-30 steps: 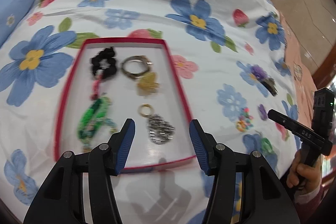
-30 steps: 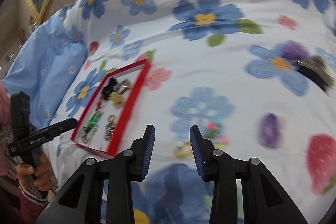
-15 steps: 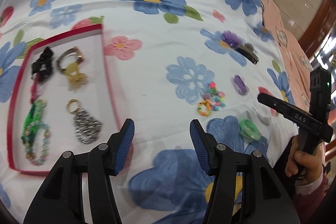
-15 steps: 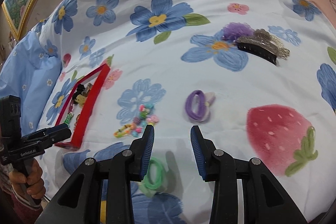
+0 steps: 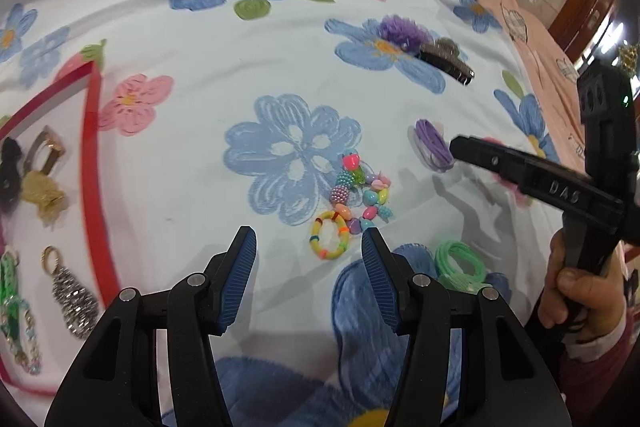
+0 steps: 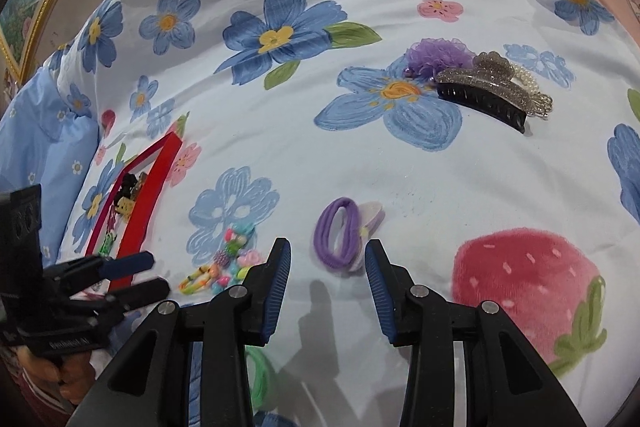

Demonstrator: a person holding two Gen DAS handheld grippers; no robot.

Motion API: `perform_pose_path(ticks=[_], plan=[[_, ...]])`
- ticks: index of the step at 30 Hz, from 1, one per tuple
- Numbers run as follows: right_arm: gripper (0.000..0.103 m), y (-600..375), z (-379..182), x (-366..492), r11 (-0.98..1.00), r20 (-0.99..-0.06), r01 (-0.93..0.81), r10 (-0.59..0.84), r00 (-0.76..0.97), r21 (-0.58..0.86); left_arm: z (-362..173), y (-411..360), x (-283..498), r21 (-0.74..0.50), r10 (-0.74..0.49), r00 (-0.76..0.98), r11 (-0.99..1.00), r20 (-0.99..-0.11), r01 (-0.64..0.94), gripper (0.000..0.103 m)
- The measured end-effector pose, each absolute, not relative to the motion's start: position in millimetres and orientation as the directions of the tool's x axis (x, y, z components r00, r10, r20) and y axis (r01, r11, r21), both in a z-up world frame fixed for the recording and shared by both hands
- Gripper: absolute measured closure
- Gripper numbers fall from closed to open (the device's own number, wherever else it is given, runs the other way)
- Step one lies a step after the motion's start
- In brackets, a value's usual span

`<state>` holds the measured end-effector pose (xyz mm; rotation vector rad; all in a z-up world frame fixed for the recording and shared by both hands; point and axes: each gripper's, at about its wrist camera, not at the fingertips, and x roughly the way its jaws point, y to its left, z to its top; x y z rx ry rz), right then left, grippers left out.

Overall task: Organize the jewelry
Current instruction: 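Grasp the small yellow bead bracelet with the left tool while the right tool grasps the purple hair tie, then carry the yellow bracelet and purple hair tie into the red tray, open both tools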

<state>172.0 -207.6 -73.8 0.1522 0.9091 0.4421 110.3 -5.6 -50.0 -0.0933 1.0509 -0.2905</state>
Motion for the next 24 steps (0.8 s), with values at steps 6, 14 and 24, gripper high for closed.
perform_pose_path(ticks=[6, 14, 24], plan=[[0.062, -206, -82, 184, 0.904, -0.741, -0.300, 0.424, 0.520, 0.306, -66, -16, 119, -0.205, -0.277, 0.433, 0.957, -0.858, 0.206, 0.049], [0.081, -204, -95, 191, 0.917, -0.763, -0.285, 0.391, 0.514, 0.278, -73, -21, 125, -0.194, -0.284, 0.436, 0.951, -0.854, 0.240, 0.086], [0.086, -202, -78, 181, 0.909, -0.737, -0.312, 0.410, 0.538, 0.278, -59, -8, 112, -0.227, -0.309, 0.470, 0.948, -0.827, 0.223, 0.098]])
